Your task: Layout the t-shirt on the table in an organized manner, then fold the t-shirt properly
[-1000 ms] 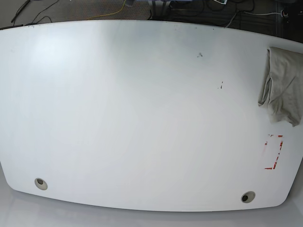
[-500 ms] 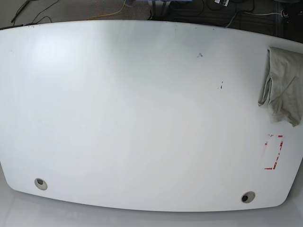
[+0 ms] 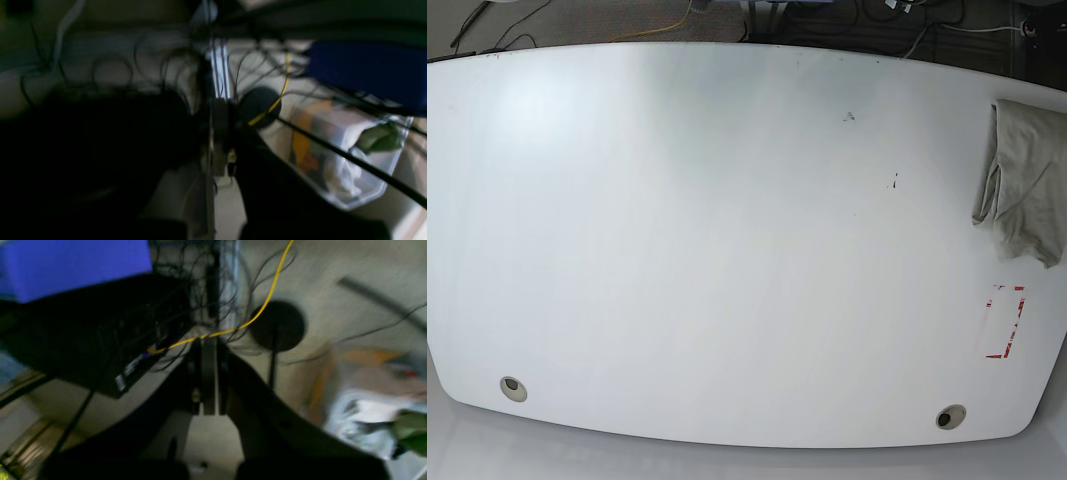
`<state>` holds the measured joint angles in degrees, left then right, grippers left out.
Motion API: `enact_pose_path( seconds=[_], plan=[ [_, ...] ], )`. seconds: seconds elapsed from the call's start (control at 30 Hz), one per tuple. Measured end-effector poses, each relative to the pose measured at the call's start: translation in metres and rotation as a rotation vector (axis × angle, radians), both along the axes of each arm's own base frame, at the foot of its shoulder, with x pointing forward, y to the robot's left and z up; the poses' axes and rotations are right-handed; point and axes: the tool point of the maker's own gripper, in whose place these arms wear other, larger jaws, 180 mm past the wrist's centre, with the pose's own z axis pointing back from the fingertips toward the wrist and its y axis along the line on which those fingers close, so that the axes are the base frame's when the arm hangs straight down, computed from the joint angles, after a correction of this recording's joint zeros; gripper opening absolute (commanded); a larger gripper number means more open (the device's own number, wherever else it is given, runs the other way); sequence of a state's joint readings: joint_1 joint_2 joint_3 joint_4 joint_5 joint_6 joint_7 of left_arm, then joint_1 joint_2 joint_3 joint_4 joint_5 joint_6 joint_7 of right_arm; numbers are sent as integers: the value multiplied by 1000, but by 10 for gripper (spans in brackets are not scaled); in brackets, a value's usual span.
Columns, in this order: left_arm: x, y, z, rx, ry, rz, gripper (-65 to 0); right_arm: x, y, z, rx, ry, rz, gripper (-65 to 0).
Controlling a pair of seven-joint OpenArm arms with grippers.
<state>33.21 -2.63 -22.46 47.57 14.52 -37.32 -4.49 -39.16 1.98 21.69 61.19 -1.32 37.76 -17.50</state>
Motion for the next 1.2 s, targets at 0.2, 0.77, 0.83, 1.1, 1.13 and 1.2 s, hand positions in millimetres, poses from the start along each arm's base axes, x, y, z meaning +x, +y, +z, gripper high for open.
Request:
enact_pose_path(
  seconds=[0.2,0.77,0.83,1.1,1.13,1.2],
  plan=[
    [-7,-3,-21,-34,85,-6,-650,5,1,-20,21,19,-51,-650],
    [-4,-1,-61,117,200,-78,-650,33,13,-54,39,44,-26,-650],
    [1,3,-65,156,210,-85,-650,37,10,-57,15,47,-26,-650],
    [30,-12,-71,153,202,-75,-650,49,4,-68,-34,69,7,-650],
    [32,-14,-71,150,202,-74,-650,53,4,-68,-38,66,13,-650],
    [38,-14,-72,169,197,-72,-650,58,4,-71,-46,66,12,-650]
  ],
)
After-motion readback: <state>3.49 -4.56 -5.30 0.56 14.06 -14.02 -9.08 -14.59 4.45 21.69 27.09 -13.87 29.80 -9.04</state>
